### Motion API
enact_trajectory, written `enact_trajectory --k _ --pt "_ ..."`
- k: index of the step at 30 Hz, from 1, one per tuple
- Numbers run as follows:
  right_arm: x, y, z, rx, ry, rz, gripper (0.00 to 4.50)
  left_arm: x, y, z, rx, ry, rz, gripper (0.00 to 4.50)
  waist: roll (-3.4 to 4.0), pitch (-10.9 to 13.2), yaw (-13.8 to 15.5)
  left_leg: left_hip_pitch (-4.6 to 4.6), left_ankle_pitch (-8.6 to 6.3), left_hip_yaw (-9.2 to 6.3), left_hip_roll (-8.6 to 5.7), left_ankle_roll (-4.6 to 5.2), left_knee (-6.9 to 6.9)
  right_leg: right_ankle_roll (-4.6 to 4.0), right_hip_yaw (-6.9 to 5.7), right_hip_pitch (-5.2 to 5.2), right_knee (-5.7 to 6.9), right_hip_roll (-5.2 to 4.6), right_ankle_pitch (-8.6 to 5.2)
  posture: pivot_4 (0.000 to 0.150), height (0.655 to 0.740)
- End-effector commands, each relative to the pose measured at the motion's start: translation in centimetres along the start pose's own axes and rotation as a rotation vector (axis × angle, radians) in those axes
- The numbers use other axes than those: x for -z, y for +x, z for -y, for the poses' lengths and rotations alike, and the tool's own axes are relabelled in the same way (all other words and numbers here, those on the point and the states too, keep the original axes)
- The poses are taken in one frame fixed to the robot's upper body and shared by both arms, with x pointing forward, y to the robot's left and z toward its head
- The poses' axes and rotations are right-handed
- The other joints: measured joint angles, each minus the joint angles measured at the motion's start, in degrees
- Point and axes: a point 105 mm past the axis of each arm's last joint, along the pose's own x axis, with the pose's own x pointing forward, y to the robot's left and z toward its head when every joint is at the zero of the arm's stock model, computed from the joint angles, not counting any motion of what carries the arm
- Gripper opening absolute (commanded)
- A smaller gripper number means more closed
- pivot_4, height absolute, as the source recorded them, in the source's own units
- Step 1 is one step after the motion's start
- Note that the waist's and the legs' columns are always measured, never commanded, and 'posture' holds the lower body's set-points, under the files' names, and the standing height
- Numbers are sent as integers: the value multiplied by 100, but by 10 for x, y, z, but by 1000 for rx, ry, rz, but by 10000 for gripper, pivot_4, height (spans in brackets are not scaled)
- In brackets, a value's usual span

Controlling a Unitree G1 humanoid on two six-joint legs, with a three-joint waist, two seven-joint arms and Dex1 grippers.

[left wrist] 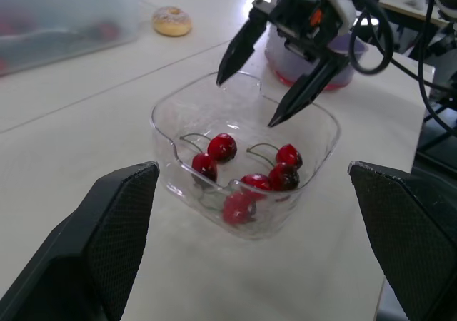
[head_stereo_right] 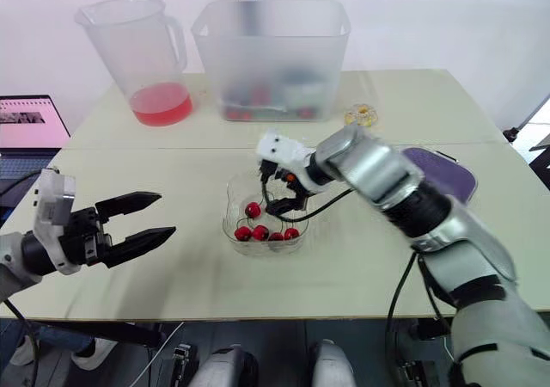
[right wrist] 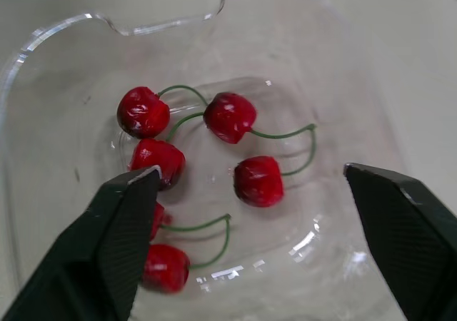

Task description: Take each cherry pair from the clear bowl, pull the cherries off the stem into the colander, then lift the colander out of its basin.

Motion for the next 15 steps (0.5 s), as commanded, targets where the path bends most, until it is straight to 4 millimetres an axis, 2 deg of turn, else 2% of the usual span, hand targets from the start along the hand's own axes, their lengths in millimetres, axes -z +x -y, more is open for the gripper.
enact_trajectory --k 1,2,8,15 --pt "2 3 4 49 -43 -35 26603 -9 -3 5 -12 44 22 45000 -1 0 7 -2 0 0 -2 0 0 0 -1 -1 -1 -1 0 1500 6886" --pt "4 7 4 58 -41 -42 21893 -10 -3 5 -14 44 22 45000 -2 -1 4 -3 0 0 -3 0 1 0 -3 -1 -1 -1 0 1500 6886" --pt "5 18 13 110 -19 -47 21893 -14 -4 5 -25 48 23 45000 -3 -2 -55 2 0 1 -1 0 0 0 -5 0 1 1 0 1500 6886" --pt "16 33 13 123 -25 -83 21893 -15 -2 4 -24 50 23 45000 -3 -2 -102 2 0 1 -1 0 -5 0 -6 -1 0 3 0 1500 6886"
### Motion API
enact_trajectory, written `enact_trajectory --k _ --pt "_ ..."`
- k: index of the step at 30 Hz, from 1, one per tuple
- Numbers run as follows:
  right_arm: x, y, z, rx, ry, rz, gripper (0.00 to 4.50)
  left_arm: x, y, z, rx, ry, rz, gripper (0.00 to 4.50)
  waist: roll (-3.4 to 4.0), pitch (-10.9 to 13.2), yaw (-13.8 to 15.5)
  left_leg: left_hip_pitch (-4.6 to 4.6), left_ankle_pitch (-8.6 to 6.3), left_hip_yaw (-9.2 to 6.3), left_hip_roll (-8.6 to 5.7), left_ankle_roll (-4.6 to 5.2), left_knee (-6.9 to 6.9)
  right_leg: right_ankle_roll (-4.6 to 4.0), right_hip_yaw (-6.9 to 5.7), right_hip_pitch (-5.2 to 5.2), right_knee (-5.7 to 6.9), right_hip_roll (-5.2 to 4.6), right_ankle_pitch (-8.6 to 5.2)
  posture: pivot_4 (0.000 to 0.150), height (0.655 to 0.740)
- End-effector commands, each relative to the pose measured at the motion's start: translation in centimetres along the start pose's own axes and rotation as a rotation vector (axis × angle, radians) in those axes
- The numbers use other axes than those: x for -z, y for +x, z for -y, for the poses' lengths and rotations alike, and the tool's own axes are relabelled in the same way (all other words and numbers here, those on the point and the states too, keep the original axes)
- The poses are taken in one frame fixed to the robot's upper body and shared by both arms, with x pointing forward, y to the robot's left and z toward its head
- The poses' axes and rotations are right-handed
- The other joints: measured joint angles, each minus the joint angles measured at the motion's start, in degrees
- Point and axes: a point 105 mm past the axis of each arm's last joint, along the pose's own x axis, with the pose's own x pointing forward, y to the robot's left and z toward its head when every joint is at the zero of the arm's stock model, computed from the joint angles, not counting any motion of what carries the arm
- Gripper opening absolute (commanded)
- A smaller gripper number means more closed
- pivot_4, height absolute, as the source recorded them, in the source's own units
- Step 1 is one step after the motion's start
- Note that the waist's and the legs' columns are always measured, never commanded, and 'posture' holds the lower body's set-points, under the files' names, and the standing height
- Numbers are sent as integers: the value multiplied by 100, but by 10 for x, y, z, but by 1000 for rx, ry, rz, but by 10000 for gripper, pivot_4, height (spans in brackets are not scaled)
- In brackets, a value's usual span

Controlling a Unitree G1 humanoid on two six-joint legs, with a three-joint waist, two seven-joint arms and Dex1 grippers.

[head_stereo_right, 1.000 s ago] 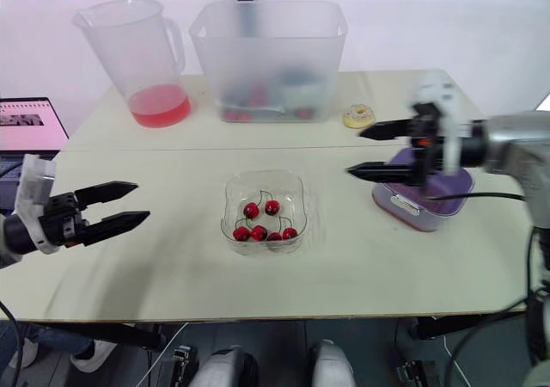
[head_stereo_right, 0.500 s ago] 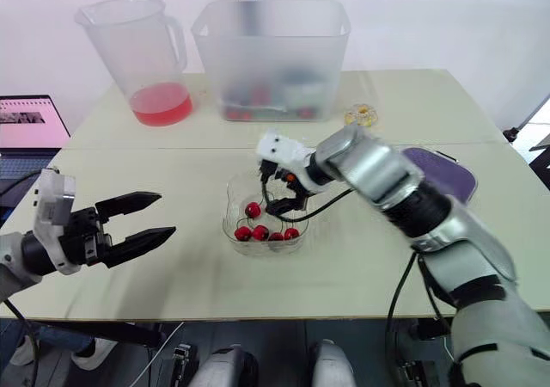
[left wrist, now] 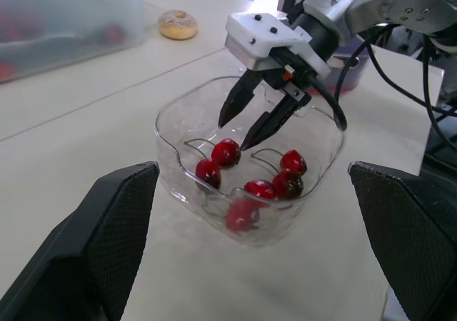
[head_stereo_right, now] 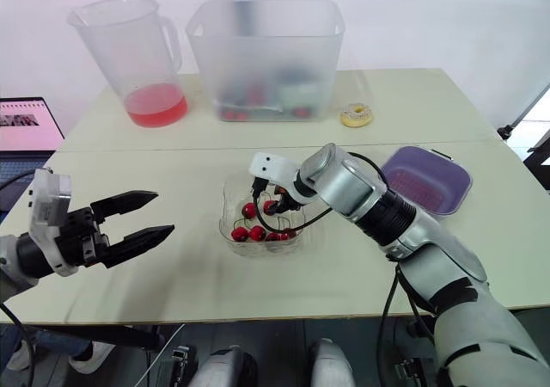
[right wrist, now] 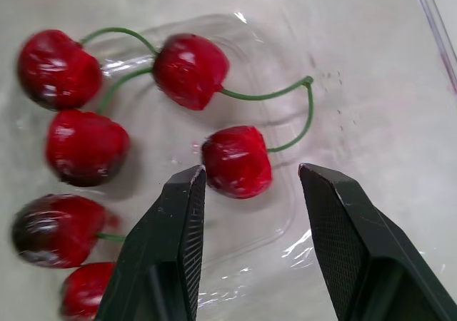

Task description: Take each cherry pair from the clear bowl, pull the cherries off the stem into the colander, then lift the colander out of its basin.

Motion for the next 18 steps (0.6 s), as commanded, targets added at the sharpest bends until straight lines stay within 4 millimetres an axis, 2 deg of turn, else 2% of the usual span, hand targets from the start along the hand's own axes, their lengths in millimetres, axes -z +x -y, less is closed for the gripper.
enact_trajectory --k 1,7,18 --pt "-4 1 0 14 -26 9 21893 -8 0 3 9 34 15 45000 0 0 0 0 0 0 0 0 0 0 0 0 0 0 0 1500 6886" --pt "-2 13 -7 -14 -22 3 21893 -7 3 4 12 36 15 45000 -2 -1 -5 2 0 1 1 0 0 0 0 1 -1 1 0 1500 6886" --pt "-4 20 -15 -63 -64 12 21893 -5 6 4 9 30 22 45000 -3 -3 -29 13 1 2 3 -1 -7 0 0 6 -1 3 0 1500 6886"
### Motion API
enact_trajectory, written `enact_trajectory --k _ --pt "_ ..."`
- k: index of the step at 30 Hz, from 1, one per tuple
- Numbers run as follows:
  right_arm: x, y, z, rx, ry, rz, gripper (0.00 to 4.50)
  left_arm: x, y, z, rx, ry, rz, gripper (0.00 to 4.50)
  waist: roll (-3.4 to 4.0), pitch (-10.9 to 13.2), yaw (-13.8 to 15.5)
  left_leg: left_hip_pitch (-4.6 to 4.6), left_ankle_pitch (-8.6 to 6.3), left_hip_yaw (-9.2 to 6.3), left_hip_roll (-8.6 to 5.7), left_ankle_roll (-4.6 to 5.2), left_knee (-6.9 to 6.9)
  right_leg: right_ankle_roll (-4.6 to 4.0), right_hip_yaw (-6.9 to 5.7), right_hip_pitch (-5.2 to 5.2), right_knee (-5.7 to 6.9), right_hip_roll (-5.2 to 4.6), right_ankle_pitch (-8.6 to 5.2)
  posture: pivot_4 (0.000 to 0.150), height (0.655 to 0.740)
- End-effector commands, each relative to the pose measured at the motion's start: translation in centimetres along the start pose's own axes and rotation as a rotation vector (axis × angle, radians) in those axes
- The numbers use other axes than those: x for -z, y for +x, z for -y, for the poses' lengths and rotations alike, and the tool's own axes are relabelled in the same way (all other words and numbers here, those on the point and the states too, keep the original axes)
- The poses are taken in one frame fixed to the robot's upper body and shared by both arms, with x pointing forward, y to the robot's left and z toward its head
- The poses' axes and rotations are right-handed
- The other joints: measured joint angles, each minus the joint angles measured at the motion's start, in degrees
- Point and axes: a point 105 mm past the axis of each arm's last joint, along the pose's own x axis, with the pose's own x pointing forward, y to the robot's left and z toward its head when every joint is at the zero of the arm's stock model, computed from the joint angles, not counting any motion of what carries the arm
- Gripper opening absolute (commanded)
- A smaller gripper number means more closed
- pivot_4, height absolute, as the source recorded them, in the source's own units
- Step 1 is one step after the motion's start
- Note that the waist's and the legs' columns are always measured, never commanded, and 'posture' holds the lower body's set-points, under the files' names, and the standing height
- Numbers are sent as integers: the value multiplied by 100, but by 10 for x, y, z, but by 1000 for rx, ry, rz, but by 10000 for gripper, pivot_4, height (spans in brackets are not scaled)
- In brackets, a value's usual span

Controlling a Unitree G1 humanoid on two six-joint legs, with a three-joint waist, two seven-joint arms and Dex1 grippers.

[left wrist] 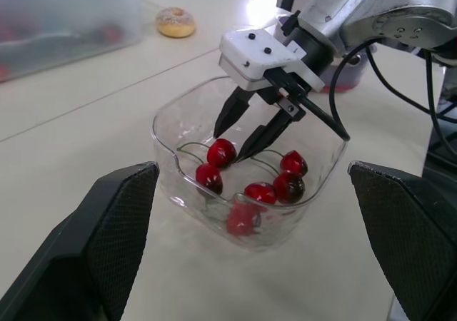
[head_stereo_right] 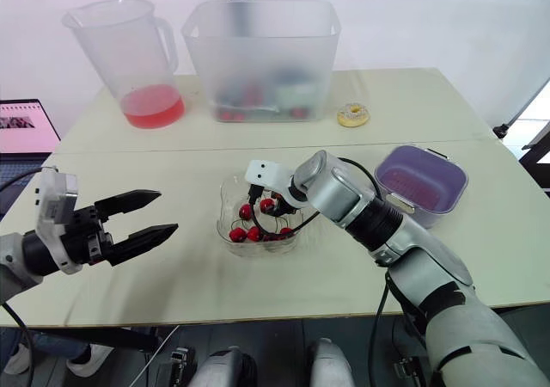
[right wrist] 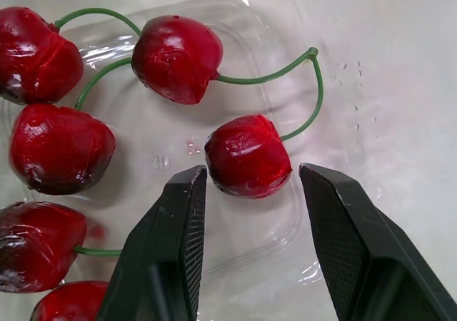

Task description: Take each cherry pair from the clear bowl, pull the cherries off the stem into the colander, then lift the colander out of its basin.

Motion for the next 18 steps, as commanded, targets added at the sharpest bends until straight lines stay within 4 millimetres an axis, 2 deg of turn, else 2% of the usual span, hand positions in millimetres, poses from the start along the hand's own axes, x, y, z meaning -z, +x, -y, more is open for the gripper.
enact_trajectory --k 1,9,15,18 --pt "-1 9 -9 -43 -42 10 21893 -7 1 4 9 35 29 45000 0 0 0 0 0 0 0 0 0 0 0 0 0 0 0 1500 6886" --pt "-18 7 -14 -61 -179 46 21893 -6 0 5 0 31 28 45000 0 0 -11 2 1 1 1 -1 -2 0 0 0 0 0 0 1500 6886" --pt "-12 15 -11 -66 -236 12 21893 -4 0 6 -7 27 27 45000 -1 0 -11 3 1 2 1 -3 -8 0 0 0 -4 0 0 1500 6886" --pt "-16 15 -9 -59 -245 23 21893 -4 -1 6 -11 26 27 45000 -1 -1 -13 6 3 2 1 -6 -9 0 0 1 -4 0 0 1500 6886"
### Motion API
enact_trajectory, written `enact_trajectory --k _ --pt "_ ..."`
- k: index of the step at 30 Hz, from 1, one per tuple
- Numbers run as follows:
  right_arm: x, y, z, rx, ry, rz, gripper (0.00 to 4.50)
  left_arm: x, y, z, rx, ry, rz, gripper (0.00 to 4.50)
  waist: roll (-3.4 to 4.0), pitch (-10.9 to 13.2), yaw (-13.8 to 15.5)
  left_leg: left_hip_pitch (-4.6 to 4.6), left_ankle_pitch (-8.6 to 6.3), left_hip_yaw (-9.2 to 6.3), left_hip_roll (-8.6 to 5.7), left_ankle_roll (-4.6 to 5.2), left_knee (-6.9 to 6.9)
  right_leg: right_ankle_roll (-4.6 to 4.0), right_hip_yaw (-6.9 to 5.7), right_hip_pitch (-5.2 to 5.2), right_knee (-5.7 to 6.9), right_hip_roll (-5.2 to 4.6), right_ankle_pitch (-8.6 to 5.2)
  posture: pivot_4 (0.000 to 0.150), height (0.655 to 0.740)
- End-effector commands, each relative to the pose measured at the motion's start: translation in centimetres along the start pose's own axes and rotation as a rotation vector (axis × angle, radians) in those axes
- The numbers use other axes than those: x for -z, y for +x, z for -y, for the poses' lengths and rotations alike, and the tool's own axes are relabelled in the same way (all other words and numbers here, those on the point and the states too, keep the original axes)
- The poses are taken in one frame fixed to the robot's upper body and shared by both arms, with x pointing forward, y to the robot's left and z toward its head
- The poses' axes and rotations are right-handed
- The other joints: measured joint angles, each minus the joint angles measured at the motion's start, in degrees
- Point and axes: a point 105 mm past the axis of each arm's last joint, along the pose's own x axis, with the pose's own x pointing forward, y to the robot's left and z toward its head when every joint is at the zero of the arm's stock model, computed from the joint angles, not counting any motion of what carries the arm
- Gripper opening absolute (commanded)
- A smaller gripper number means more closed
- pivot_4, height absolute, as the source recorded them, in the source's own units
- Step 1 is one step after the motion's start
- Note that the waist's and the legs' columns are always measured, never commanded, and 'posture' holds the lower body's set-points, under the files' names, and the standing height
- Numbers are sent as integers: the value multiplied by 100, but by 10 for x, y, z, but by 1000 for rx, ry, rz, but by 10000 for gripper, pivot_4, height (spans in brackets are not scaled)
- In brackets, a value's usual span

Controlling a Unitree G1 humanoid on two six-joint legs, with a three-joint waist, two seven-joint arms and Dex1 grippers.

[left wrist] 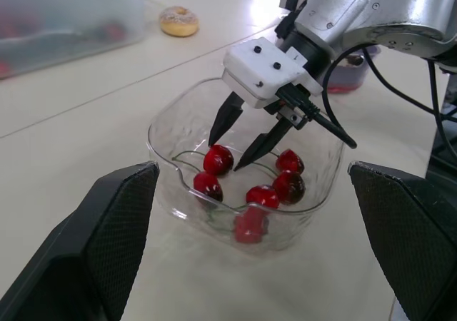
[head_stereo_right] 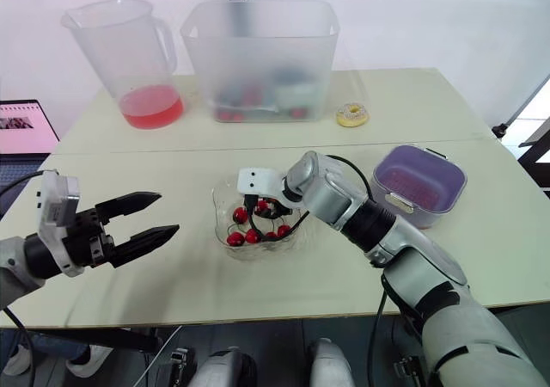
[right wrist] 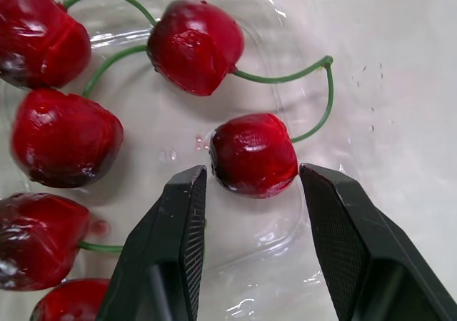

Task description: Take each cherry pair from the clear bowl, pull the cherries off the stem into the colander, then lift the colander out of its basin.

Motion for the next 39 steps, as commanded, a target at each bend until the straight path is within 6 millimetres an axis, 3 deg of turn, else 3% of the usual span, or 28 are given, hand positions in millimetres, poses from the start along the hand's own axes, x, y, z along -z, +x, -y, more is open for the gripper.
enact_trajectory --k 1,4,7,13,18,21,23,39 --pt "-11 4 -1 -12 -17 29 21893 -7 -1 5 6 38 23 45000 0 0 -5 0 0 0 0 0 0 0 0 0 0 0 0 1500 6886" --pt "-15 1 1 -14 -11 40 30699 -8 -2 6 5 39 24 45000 0 0 0 1 1 0 0 -1 -3 0 1 -1 0 0 0 1500 6886" --pt "-16 -2 2 -5 -26 31 44626 -8 -3 7 7 36 25 45000 2 1 6 0 1 0 -1 -2 -7 0 0 -3 -3 -1 0 1500 6886" --pt "-25 2 -4 -36 -25 48 44626 -8 -5 6 -1 36 17 45000 2 1 19 -2 1 0 -2 -2 -7 0 0 -3 -4 -3 0 1500 6886" --pt "-18 7 1 -9 -1 17 44626 -10 -5 5 -6 45 14 45000 2 1 23 -2 1 0 -2 -2 -8 0 0 -3 -4 -3 0 1500 6886" --pt "-15 7 5 11 24 5 37065 -11 -6 5 -7 45 12 45000 2 1 16 -2 2 0 -3 -3 -8 0 0 -3 -4 -3 0 1500 6886" --pt "-14 5 8 27 30 -2 27858 -11 -6 5 -4 39 12 45000 2 1 16 -1 2 0 -3 -3 -8 0 0 -4 -4 -3 0 1500 6886" --pt "-9 -3 7 30 70 -22 27858 -10 -3 5 5 39 14 45000 3 2 19 -2 2 0 -3 -4 -9 0 0 -4 -4 -3 0 1500 6886"
